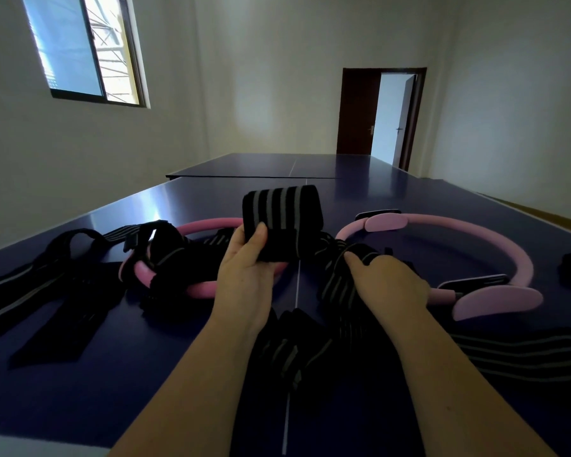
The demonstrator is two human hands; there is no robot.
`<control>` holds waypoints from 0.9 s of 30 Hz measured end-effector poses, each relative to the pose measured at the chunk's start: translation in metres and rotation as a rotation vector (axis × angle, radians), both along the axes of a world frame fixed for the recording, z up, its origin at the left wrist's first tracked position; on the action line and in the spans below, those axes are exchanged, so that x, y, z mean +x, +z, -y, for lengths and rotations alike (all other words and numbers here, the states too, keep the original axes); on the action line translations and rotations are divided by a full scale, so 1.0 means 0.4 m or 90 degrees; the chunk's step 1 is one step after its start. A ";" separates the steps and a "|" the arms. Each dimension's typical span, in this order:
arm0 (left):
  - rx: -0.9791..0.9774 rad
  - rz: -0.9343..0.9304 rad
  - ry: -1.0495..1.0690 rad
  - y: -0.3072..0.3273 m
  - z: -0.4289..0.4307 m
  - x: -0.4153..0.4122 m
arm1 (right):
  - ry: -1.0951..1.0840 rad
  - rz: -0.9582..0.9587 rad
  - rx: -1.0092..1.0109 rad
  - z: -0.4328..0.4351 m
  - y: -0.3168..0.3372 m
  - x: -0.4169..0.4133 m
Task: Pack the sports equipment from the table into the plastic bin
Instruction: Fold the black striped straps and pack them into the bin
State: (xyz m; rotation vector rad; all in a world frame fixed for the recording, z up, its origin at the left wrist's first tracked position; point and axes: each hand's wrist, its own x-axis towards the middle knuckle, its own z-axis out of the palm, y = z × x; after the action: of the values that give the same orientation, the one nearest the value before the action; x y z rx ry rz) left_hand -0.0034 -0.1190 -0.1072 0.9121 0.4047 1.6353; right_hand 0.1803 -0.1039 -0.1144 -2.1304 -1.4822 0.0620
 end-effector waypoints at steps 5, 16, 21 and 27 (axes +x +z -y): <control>-0.026 -0.044 0.051 -0.010 -0.010 0.002 | 0.152 -0.258 0.150 0.015 0.025 -0.022; -0.083 0.024 -0.011 -0.014 -0.032 0.022 | 0.471 -0.494 0.120 0.047 0.016 -0.074; -0.119 0.069 -0.038 -0.021 -0.039 0.017 | 0.444 -0.383 0.182 0.061 0.001 -0.091; -0.106 0.124 -0.153 -0.026 -0.033 0.005 | 0.344 -0.242 0.161 0.039 -0.002 -0.097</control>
State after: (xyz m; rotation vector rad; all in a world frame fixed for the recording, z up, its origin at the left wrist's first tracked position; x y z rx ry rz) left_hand -0.0013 -0.1058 -0.1175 0.6426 0.2803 1.4310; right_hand 0.1416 -0.1196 -0.1152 -1.3818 -1.6783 0.4250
